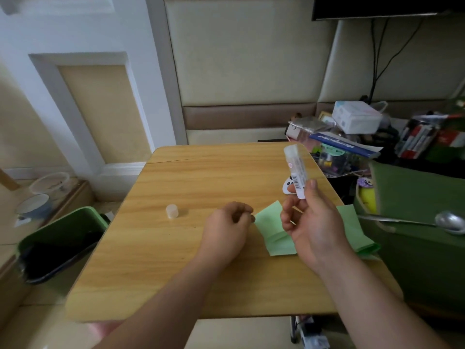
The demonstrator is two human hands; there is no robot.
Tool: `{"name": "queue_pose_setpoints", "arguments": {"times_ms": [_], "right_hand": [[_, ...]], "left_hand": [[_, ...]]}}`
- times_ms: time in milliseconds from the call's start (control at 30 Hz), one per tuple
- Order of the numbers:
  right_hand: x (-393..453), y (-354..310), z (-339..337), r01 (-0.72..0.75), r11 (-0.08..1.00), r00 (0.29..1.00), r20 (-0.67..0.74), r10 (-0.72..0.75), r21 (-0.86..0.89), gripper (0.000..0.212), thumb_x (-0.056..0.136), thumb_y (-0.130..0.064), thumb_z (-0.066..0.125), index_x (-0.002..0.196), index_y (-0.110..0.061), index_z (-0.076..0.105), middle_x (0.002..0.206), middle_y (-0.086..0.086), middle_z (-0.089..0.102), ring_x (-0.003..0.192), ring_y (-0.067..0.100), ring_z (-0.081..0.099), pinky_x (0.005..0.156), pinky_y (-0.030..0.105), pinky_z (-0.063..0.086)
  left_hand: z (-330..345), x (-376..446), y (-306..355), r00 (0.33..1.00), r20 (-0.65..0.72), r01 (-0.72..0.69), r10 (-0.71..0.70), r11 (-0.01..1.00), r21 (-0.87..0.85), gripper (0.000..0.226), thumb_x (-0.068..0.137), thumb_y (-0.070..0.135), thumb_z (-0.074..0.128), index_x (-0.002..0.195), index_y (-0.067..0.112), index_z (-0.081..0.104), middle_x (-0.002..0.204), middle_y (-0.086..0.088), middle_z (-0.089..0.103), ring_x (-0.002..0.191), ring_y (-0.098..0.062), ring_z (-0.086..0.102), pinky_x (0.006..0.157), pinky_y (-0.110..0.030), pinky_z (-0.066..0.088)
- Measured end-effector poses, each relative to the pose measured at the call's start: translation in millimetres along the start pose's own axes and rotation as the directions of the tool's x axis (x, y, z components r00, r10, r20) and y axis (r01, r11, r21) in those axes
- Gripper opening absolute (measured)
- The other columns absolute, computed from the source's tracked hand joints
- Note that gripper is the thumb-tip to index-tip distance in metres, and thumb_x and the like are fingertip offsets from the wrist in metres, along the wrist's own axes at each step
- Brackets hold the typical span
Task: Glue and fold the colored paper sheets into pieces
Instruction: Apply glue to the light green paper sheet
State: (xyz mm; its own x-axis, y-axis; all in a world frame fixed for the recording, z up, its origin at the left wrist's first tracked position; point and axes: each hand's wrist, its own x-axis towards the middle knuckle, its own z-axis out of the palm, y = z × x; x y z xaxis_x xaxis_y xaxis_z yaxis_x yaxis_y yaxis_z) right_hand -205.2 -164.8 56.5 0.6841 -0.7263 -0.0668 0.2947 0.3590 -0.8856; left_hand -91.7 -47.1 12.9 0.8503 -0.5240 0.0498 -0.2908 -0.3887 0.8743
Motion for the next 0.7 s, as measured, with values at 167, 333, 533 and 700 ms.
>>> {"name": "queue_pose_setpoints", "arguments": {"times_ms": [167, 333, 533, 700], "right_hand": [[4.4, 3.1, -0.5, -0.012, 1.000, 0.999, -0.037, 0.011, -0.015, 0.041, 0.108, -0.045, 0.044, 0.110, -0.009, 0.064, 0.068, 0.003, 0.058, 0.057, 0.016, 0.049, 0.055, 0.030, 0.033], [3.4, 9.0, 4.0, -0.030, 0.999, 0.999, -0.013, 0.030, -0.020, 0.041, 0.108, -0.044, 0.046, 0.112, -0.006, 0.063, 0.067, 0.004, 0.055, 0.055, 0.014, 0.048, 0.056, 0.031, 0.031], [-2.7, 13.6, 9.5, -0.080, 0.995, 0.996, 0.032, 0.082, -0.062, 0.041, 0.106, -0.045, 0.048, 0.102, -0.009, 0.069, 0.067, 0.005, 0.055, 0.061, 0.018, 0.052, 0.064, 0.034, 0.042], [2.7, 15.2, 8.2, -0.187, 0.963, 0.982, -0.047, 0.181, -0.194, 0.035, 0.106, -0.046, 0.054, 0.095, -0.016, 0.070, 0.070, 0.001, 0.061, 0.079, 0.022, 0.062, 0.091, 0.058, 0.054]], "left_hand": [[15.7, -14.4, -2.9, 0.934, 0.231, -0.328, 0.271, 0.906, 0.265, 0.041, 0.085, 0.032, 0.066, 0.126, 0.031, 0.069, 0.112, 0.014, 0.069, 0.104, -0.008, 0.058, 0.095, -0.025, 0.045], [33.0, -9.9, -9.4, 0.898, 0.191, -0.441, 0.397, 0.804, 0.400, 0.013, 0.089, 0.028, 0.059, 0.090, 0.020, 0.070, 0.086, 0.000, 0.071, 0.085, -0.026, 0.060, 0.080, -0.037, 0.048], [-0.2, -0.6, -4.1, 0.985, -0.166, -0.050, 0.052, 0.999, 0.020, 0.013, 0.097, 0.031, 0.061, 0.086, 0.024, 0.058, 0.076, 0.007, 0.067, 0.077, -0.020, 0.064, 0.068, -0.035, 0.047], [-51.4, -6.6, -13.6, 0.952, -0.122, -0.251, 0.281, 0.943, 0.218, 0.006, 0.095, 0.031, 0.067, 0.090, 0.031, 0.064, 0.091, 0.023, 0.070, 0.086, 0.002, 0.061, 0.070, -0.011, 0.043]]}}
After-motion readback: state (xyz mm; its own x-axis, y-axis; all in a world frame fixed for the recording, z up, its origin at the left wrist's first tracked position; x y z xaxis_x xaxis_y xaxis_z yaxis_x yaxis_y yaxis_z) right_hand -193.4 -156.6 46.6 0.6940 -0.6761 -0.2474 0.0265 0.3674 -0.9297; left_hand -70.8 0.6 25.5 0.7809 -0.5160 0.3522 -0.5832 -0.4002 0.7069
